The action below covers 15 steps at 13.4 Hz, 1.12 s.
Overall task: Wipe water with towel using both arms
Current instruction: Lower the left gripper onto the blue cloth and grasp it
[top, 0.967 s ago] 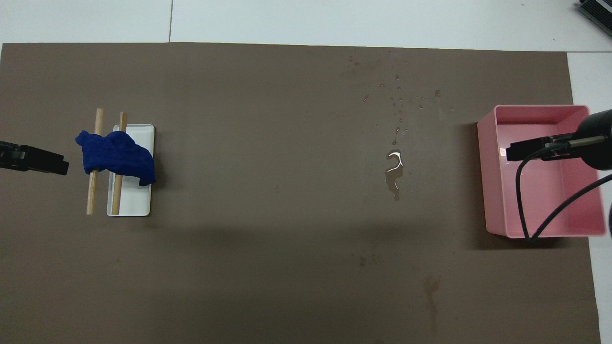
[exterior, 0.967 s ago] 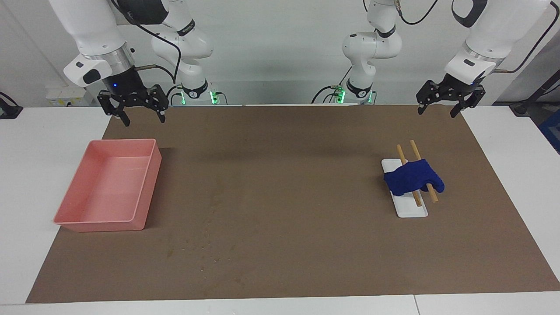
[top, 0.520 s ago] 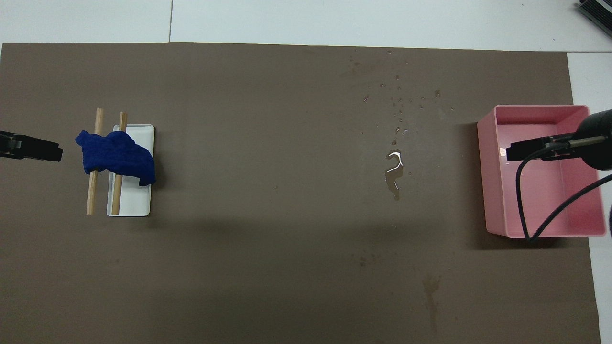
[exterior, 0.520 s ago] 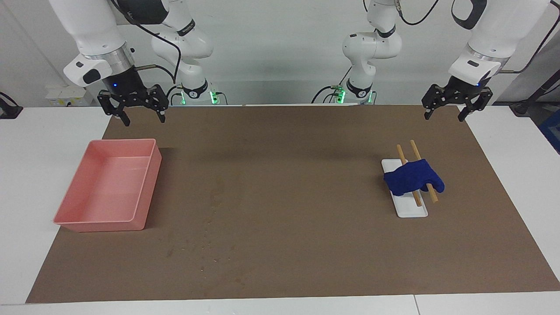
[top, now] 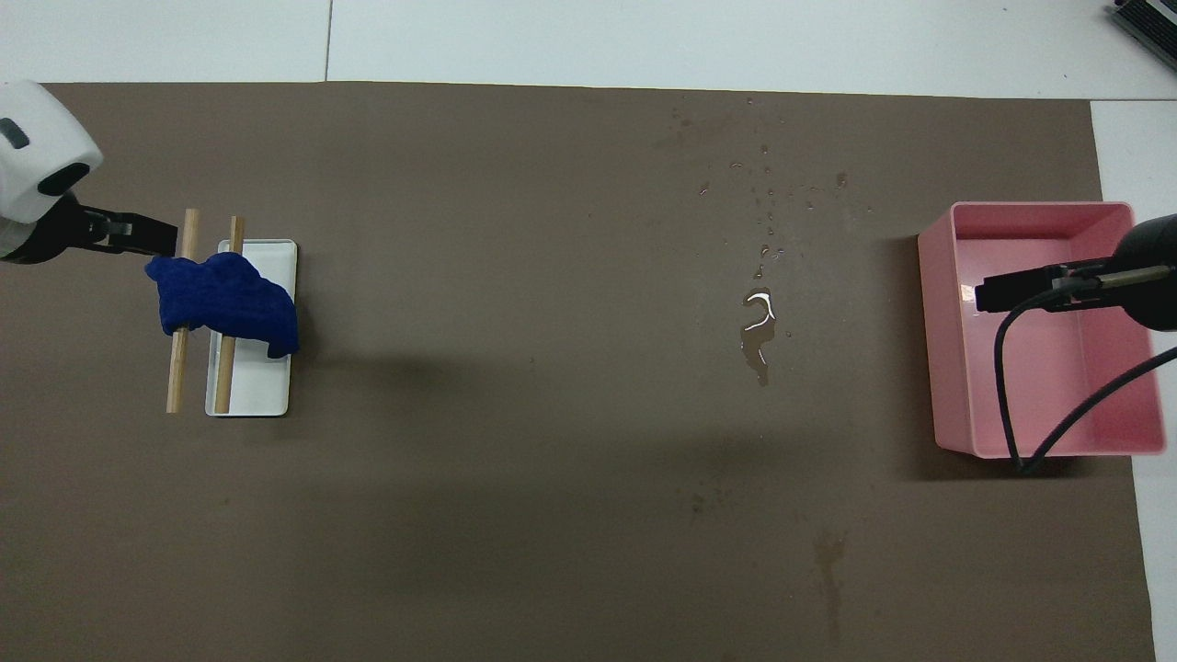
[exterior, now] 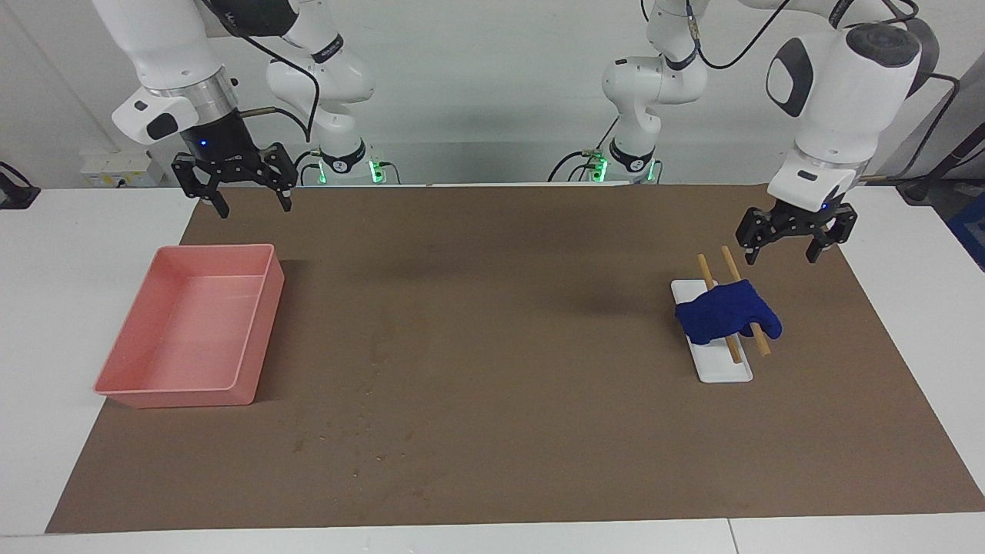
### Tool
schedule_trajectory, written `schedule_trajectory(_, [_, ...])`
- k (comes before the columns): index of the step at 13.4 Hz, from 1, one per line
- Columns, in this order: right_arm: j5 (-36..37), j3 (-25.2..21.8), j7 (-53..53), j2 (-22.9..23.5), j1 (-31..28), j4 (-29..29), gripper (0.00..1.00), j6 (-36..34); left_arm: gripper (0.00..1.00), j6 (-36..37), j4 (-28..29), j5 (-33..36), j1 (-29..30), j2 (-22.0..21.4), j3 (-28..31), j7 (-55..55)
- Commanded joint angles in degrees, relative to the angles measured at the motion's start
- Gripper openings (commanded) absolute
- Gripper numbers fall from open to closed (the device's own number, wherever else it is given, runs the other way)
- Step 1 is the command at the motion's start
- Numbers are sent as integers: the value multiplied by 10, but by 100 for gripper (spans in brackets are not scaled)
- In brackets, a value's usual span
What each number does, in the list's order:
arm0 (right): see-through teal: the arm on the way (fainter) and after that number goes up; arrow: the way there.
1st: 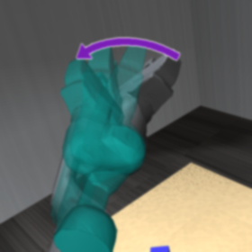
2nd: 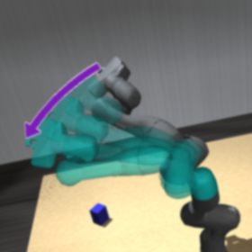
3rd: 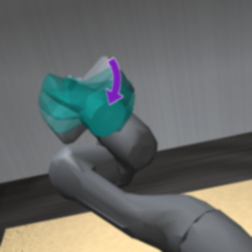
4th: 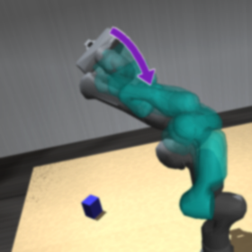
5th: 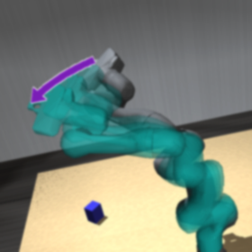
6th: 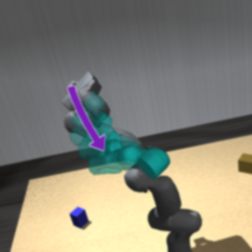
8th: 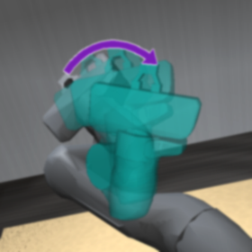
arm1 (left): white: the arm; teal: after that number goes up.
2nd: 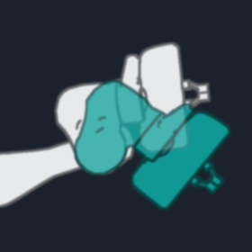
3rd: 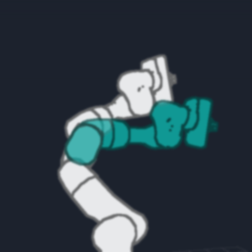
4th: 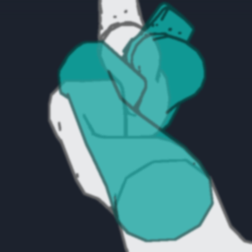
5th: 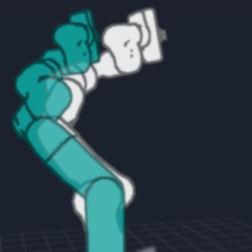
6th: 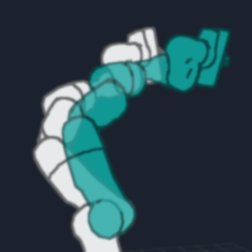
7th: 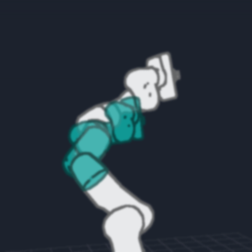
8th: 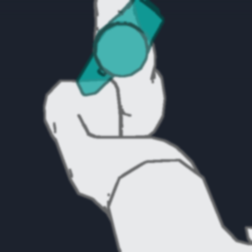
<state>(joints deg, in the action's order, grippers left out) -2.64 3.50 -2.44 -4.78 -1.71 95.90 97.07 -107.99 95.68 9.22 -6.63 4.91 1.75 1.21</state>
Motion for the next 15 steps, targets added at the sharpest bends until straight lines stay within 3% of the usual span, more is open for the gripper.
schedule_trajectory(1, [-10, 3, -7, -9, -4, 6, 100, -8, 100, -34, 33, 22, -22, 8, 5, -87])
schedule_trajectory(5, [-10, 3, -7, -10, -3, 9, 100, -8, 100, -98, 105, 111, -47, 6, 5, -197])
schedule_trajectory(9, [-11, 3, -30, -12, 4, 10, 100, -8, 100, -123, 201, 137, -44, -33, 6, -290])
schedule_trajectory(13, [-11, 3, -34, -12, 18, 17, 100, 9, 100, -158, 206, 144, -41, -20, 6, -318])
schedule_trajectory(15, [-11, 3, -35, -11, 26, 17, 100, 31, 100, -180, 209, 187, -40, -14, 5, -319])
